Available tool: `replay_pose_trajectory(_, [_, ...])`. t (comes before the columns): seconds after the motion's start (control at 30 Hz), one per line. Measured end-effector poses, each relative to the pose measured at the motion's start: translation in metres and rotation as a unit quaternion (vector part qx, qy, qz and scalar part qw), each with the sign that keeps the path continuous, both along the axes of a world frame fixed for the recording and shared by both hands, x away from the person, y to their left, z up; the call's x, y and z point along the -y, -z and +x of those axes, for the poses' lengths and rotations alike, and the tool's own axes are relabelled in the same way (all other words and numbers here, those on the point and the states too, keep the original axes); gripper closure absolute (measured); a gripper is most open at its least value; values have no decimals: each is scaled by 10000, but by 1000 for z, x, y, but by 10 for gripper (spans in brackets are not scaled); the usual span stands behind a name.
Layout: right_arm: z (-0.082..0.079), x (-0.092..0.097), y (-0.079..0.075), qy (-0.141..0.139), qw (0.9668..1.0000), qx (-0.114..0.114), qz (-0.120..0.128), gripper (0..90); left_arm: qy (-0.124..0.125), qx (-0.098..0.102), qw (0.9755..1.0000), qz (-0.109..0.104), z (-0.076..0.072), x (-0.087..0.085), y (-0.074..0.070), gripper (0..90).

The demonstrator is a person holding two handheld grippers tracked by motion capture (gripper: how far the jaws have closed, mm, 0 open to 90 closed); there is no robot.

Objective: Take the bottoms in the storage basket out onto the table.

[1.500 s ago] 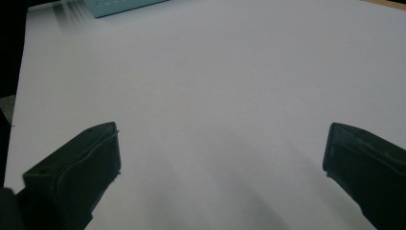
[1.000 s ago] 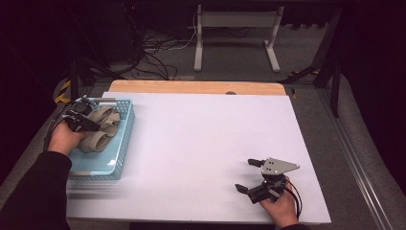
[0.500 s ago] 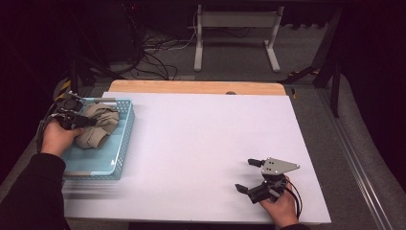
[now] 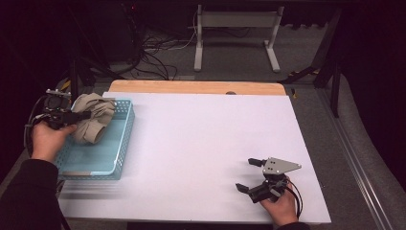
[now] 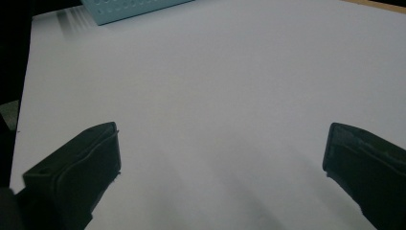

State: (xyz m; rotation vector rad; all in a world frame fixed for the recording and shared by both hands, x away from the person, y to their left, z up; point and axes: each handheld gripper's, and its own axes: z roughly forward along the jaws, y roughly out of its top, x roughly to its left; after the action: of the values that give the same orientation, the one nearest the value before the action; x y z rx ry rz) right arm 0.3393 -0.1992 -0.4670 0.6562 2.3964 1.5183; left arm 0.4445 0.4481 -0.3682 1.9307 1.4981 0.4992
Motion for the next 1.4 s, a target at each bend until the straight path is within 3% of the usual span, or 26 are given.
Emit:
replay_pose_trajectory(0.27, [0,0,0,-37,10000,-16,25,1,-25,460,9982,-379,-19,-3,-12,642])
replay_pose_trajectory(0.63, [0,-1,0,-119,9999,-43,66,1,-5,999,9932,-596,-44,7,-28,641])
replay_pose_trajectory(0.97, [0,-1,-1,-129,9999,-20,94,0,129,1254,9887,-815,-54,21,-36,641])
replay_pose_trajectory(1.13, [0,0,-1,-117,9999,-17,120,0,292,1381,9849,-1003,-60,30,-41,640])
replay_pose_trajectory(1.3, [-1,-1,-1,-117,9999,-6,95,1,464,1447,9830,-1030,-64,43,-46,640])
replay_pose_trajectory(1.4, [-1,0,-1,-127,9999,0,112,1,495,1539,9806,-1108,-66,49,-49,639])
